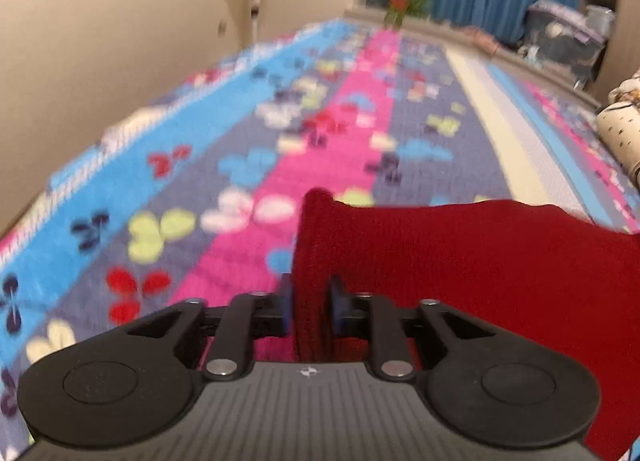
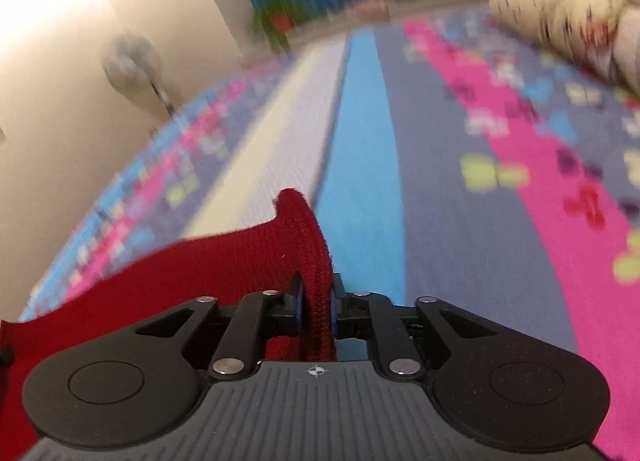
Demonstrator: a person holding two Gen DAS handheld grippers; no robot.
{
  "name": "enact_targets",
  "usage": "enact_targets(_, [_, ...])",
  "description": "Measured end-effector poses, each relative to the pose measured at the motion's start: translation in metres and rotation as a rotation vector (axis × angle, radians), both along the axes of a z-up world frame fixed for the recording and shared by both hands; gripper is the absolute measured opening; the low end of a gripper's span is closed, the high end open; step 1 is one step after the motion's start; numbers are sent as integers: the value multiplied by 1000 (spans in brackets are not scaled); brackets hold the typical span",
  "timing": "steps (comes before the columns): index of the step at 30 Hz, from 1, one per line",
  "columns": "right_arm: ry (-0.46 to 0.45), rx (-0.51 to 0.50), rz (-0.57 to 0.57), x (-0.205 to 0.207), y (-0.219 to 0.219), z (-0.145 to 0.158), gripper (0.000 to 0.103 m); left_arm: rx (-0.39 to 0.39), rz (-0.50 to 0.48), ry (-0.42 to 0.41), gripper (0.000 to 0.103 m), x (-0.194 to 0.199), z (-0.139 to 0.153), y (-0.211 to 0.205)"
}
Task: Fold small clothes
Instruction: 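Lower the folded hem onto the sweater and open both tools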
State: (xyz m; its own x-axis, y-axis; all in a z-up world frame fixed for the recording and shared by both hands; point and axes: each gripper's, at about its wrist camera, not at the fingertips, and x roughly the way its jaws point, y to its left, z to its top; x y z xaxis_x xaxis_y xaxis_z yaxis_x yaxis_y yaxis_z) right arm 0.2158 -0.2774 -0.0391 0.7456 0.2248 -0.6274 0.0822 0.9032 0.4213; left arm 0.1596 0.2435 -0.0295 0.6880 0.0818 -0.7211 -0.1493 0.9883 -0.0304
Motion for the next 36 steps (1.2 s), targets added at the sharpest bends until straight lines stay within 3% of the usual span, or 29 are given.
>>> enact_targets(2, [82,9,-3,-5,-2,-8,24,3,24,-3,34,-8,3,5])
enact_targets(4, [110,38,-21,-13,-10,-7,27,-45,42,0,46,-19,7,13])
enact_targets(6, [109,66,-45,-24,-17,0,37,-134,45,39,54,-31,7,20])
enact_targets(8, [131,88,-61,-37,-22,5,52,-167,44,99,56,-42,4,21])
enact_targets(11, [212,160,-79,-58,-30,8,54,-76,52,167,57,-59,11,8])
enact_targets(13, [212,156,-78,-73,-30,18,54,-34,7,148,64,-72,24,-3])
enact_targets(15, [208,123,-63,-91,-23,26,54,-35,-11,117,74,-87,31,-10])
enact_targets(18, [204,116,-13,-111,-12,29,56,-64,-37,115,75,-100,19,-13])
enact_targets(20, [199,90,21,-122,-3,24,56,-125,-5,219,65,-98,-1,-10])
enact_targets(24, [242,57,56,-124,9,11,49,-208,-13,189,39,-98,1,-6])
enact_targets(26, [222,45,83,-124,13,12,30,-220,-19,213,34,-98,-3,-6])
enact_targets(28, [209,17,91,-126,13,14,14,-202,-33,217,17,-99,-5,-7])
enact_targets(33, [87,82,68,-137,-3,35,12,-155,-24,128,14,-105,6,-5])
enact_targets(35, [71,64,71,-140,-3,39,12,-124,-17,167,15,-103,1,-7])
enact_targets(36, [108,43,68,-137,-2,33,12,-114,-17,211,15,-100,-5,-8])
